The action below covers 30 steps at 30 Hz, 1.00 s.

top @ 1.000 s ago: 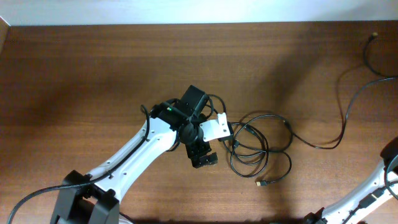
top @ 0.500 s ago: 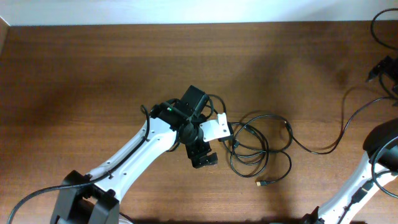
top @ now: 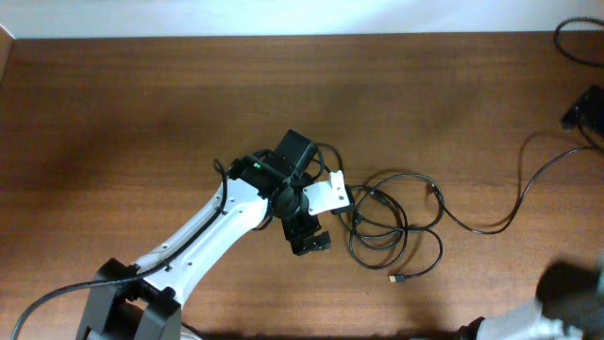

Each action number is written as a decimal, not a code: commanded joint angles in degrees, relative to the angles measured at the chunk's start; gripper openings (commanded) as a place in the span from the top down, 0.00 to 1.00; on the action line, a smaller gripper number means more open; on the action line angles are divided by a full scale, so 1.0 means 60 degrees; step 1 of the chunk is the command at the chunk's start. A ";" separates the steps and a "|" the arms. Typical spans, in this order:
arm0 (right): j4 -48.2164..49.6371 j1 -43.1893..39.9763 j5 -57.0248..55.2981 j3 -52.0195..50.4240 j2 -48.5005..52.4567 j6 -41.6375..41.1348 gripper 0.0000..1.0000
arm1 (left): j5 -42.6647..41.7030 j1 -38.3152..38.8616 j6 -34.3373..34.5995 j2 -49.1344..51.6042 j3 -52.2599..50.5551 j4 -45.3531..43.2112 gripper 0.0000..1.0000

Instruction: Untangle cables

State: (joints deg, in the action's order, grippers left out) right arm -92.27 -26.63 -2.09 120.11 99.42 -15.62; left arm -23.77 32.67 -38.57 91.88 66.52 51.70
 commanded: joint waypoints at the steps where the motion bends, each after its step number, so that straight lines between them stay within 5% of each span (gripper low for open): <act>1: 0.1126 0.0080 -0.0007 -0.2958 -0.2153 0.0095 0.01 | -0.0168 0.0015 0.0062 0.0007 -0.0011 0.0004 0.01; 6: 0.6528 0.0080 0.0306 -0.9198 -0.3938 0.0321 0.01 | -0.0168 0.0015 0.0062 0.0007 -0.0011 0.0004 0.01; 9: 1.0076 0.0062 0.0244 -1.0994 -0.3767 0.0204 0.01 | -0.0175 0.0015 0.0066 0.0007 -0.0011 0.0000 0.01; 12: 1.2925 0.0062 0.0193 -1.1686 -0.3060 0.0390 0.01 | -0.0171 0.0015 0.0066 0.0007 -0.0011 0.0000 0.01; 21: 1.5344 0.0062 0.0200 -1.1686 0.0113 0.1435 0.00 | -0.0175 0.0015 0.0066 0.0007 -0.0011 -0.0036 0.01; 23: 1.5569 0.0051 0.0204 -1.1686 0.0193 0.1603 0.14 | -0.0171 0.0015 0.0066 0.0007 -0.0011 -0.0036 0.01; 26: 1.5562 0.0055 0.0244 -1.1686 0.0255 0.1599 0.58 | -0.0175 0.0015 0.0066 0.0007 -0.0011 -0.0033 0.01; 30: 1.5522 0.0055 0.0280 -1.1686 0.0255 0.1599 0.68 | -0.0175 0.0015 0.0069 0.0007 -0.0011 -0.0029 0.01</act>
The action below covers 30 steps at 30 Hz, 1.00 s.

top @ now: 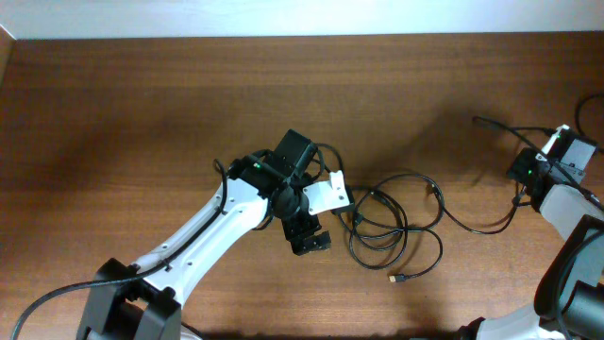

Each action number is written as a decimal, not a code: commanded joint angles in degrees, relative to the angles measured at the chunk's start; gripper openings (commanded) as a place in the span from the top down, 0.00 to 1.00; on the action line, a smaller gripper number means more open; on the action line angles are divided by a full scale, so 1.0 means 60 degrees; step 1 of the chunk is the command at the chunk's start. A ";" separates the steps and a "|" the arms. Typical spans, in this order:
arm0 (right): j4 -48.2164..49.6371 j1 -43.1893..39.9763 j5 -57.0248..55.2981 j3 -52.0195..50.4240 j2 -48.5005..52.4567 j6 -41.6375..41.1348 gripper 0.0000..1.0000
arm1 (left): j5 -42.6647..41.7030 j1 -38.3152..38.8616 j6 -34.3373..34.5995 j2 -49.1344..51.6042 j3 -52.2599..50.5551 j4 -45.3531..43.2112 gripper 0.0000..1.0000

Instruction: Untangle cables

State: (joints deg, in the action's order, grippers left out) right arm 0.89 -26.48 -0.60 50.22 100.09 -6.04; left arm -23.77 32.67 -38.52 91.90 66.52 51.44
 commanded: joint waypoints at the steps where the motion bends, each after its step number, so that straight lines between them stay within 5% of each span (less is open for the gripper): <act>1: 0.0004 0.0029 0.0080 -0.0036 0.0142 -0.0004 0.83 | -0.0171 0.0015 0.0058 0.0004 -0.0011 0.0011 0.01; 2: 0.0004 0.0029 0.0124 -0.0007 0.0138 -0.0069 0.96 | -0.0171 0.0015 0.0058 0.0004 -0.0011 0.0011 0.01; 9: -0.0874 0.0029 0.1330 0.0747 -0.1053 -0.0240 0.96 | -0.0135 0.0015 0.0055 0.0004 -0.0011 -0.0022 0.01; 13: -0.4007 0.0029 0.2255 0.3679 -0.2233 0.0648 0.96 | -0.0135 0.0015 0.0055 0.0004 -0.0011 -0.0091 0.01; 15: -0.5574 -0.0076 0.2248 0.6433 -0.2299 0.0652 0.96 | -0.0135 0.0015 0.0055 0.0004 -0.0011 -0.0280 0.01; 20: -0.5683 -0.1093 0.2189 0.8211 -0.2262 0.0164 0.96 | -0.0135 0.0015 0.0055 0.0004 -0.0011 -0.0280 0.01; 24: -0.5909 -0.1949 0.5923 0.8247 -0.2269 -0.0066 0.96 | -0.0135 0.0015 0.0055 0.0004 -0.0011 -0.0277 0.01; 30: -0.6506 0.1650 0.5686 0.8269 -0.2561 0.0692 0.96 | -0.0138 0.0015 0.0058 0.0004 -0.0011 -0.0127 0.01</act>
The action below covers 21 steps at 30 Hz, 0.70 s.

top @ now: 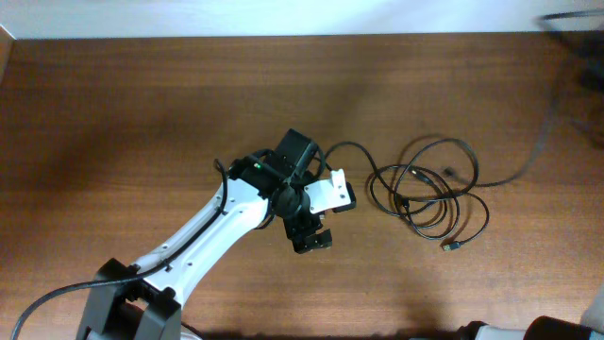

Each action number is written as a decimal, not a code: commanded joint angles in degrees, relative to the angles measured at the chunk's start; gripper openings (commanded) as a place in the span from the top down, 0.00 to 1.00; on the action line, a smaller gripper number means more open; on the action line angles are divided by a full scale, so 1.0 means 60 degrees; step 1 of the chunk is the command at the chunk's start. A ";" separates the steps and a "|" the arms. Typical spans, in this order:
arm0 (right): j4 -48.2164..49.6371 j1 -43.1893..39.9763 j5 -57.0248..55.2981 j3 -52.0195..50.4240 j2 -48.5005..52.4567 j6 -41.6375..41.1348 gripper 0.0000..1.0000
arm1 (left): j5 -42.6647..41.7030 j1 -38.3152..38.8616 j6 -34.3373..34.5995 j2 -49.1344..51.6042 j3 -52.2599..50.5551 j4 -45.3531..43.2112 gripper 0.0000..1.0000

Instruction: Untangle cables

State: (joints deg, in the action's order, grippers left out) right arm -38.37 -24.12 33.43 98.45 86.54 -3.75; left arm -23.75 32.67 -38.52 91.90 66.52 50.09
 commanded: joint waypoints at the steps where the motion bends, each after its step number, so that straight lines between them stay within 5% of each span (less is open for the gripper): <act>1: 0.0036 0.1923 -0.0463 0.0251 -0.0335 0.0310 0.96 | -0.0138 0.0015 0.0058 0.0004 -0.0011 0.0146 0.01; 4: 0.0080 0.2758 -0.2958 0.0412 -0.0339 0.0306 0.96 | -0.0138 0.0015 0.0058 0.0004 -0.0011 0.0277 0.01; 8: 0.0477 0.1745 -0.5319 0.0415 -0.0208 0.0310 0.96 | -0.0138 0.0015 0.0055 0.0004 -0.0011 0.0270 0.01; 15: 0.0546 -0.2025 -0.4492 0.0415 0.1818 0.0266 0.96 | -0.0142 0.0015 0.0055 0.0004 -0.0011 0.0266 0.01; 21: 0.0382 -0.3497 -0.4357 0.0415 0.4167 0.0262 0.96 | -0.0138 0.0015 0.0055 0.0004 -0.0011 0.0270 0.01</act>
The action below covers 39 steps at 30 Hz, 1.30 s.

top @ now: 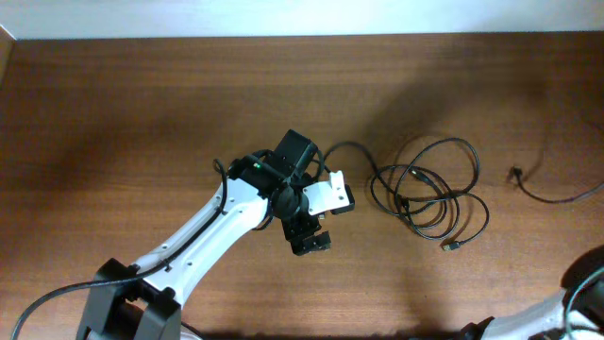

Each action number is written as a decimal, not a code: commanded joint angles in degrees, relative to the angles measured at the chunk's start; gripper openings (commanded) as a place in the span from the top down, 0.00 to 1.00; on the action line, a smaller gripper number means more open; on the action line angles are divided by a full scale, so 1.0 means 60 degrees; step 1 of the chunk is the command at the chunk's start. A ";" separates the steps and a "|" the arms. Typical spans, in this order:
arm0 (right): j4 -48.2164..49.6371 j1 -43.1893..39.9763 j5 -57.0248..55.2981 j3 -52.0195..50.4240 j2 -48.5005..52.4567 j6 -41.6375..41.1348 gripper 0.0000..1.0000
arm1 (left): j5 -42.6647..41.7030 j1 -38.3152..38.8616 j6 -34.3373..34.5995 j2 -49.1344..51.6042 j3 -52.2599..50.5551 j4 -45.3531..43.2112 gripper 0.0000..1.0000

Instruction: Untangle cables

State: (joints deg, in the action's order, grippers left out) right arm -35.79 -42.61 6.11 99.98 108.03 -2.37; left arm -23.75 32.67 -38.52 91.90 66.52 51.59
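A loose coil of black cables [429, 194] lies right of centre on the table, with a plug end [452, 246] at its lower edge. One strand [344, 147] arcs left from the coil and disappears under my left gripper [319, 217]. That gripper hangs over the table beside the coil, its fingertips hidden under its own body. A separate black cable [557, 197] lies at the far right, its free end [514, 173] apart from the coil. My right gripper is out of view.
The brown wooden table [142, 104] fills the view, with a pale wall strip along the back edge. A dark blurred part of the right arm [587, 283] shows at the bottom right corner.
The cable that ran blurred from the coil up to the top right corner now lies on the table at the far right, apart from the coil. The coil and left arm have not moved.
The coil first lay against my left gripper, one cable trailing to the right edge. Then my right gripper was at that cable on the right. Later the coil sat further right with the cable raised. Now that cable lies separate.
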 commanded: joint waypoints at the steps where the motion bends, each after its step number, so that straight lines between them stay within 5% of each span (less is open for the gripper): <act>1: -0.0069 -0.0765 0.0142 0.0160 0.0798 -0.0164 0.96 | -0.0138 0.0015 0.0055 0.0004 -0.0011 0.0018 0.01; 4: -0.0630 -0.2153 -0.1038 0.0160 0.0845 -0.2299 0.96 | -0.0138 0.0015 0.0055 0.0004 -0.0011 0.0011 0.01; 11: 0.0168 -0.2965 0.0940 0.0160 0.1453 -0.2284 0.96 | -0.0146 0.0015 0.0058 0.0004 -0.0011 -0.0102 0.01; 12: 0.0149 -0.2758 0.0951 0.0160 0.1570 -0.2109 0.83 | -0.0149 0.0015 0.0058 0.0004 -0.0011 -0.0102 0.01; 13: 0.0084 -0.2484 0.0991 0.0160 0.1625 -0.1931 0.27 | -0.0149 0.0015 0.0062 0.0004 -0.0011 -0.0095 0.01; 14: 0.0084 -0.2331 0.1045 0.0160 0.1625 -0.1745 0.09 | -0.0149 0.0015 0.0062 0.0004 -0.0011 -0.0091 0.01; 15: 0.0029 -0.2051 0.1173 0.0160 0.1617 -0.1643 0.01 | -0.0149 0.0015 0.0062 0.0004 -0.0011 -0.0091 0.01; 23: -0.0998 0.1606 0.1665 0.0160 0.1610 -0.0550 0.01 | -0.0259 0.0015 0.0058 0.0004 -0.0011 -0.0127 0.01; 28: -0.4237 0.4357 0.0809 0.0160 0.1402 0.0710 0.01 | -0.0251 0.0015 0.0062 0.0004 -0.0011 -0.0007 0.01; 32: -0.5781 0.4787 0.0878 0.0160 0.0350 0.3333 0.01 | -0.0248 0.0015 0.0055 0.0004 -0.0011 0.0237 0.01; 34: -0.5869 0.4787 0.1322 -0.0189 0.0441 0.3450 0.01 | -0.0244 0.0015 0.0055 0.0004 -0.0011 0.0237 0.01; 36: -0.5566 0.4936 0.1654 -0.0794 0.0448 0.1985 0.01 | -0.0244 0.0015 0.0055 0.0004 -0.0011 0.0229 0.01; 39: -0.4703 0.5482 0.0969 -0.1330 0.0448 -0.3410 0.01 | -0.0240 0.0015 0.0058 0.0004 -0.0011 0.0178 0.01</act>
State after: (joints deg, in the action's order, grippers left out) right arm -65.30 -11.79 13.47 92.64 110.87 -1.93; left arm -24.14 32.67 -38.52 91.88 66.52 52.84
